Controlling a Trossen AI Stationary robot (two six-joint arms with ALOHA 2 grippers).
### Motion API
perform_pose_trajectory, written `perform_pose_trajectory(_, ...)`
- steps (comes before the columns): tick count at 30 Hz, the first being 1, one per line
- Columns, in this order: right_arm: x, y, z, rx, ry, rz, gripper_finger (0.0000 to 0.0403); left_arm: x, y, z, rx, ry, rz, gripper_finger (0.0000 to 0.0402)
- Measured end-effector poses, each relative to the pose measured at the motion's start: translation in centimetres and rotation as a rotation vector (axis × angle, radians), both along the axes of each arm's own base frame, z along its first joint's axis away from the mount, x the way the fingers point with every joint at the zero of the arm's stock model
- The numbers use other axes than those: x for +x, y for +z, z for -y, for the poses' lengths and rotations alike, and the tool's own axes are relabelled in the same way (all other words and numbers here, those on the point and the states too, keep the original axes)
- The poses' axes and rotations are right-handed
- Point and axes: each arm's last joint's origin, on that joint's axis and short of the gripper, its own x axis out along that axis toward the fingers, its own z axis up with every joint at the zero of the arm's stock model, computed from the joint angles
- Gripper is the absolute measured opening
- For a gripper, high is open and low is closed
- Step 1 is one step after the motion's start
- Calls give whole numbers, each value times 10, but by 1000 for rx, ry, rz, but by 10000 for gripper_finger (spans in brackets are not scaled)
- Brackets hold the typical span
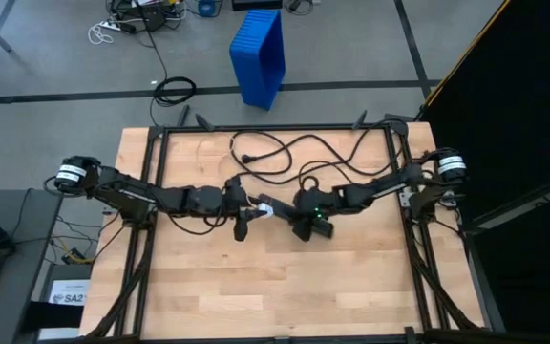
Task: Insert USB
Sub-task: Insert the white charger adapter into the black outlet extension
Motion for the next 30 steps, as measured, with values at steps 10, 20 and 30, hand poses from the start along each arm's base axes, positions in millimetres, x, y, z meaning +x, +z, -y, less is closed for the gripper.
perform_pose_trajectory(10,13,-28,1,-30,67,37,209,-1,-3,-6,-39,67,-28,98)
perform_pose_trajectory(20,6,13,0,-125,180,117,270,-1,-4,-5,-25,20,-39,98)
perform_pose_trajectory(30,11,29,-1,-225,212,253,274,1,1,-5,18,6,4,98)
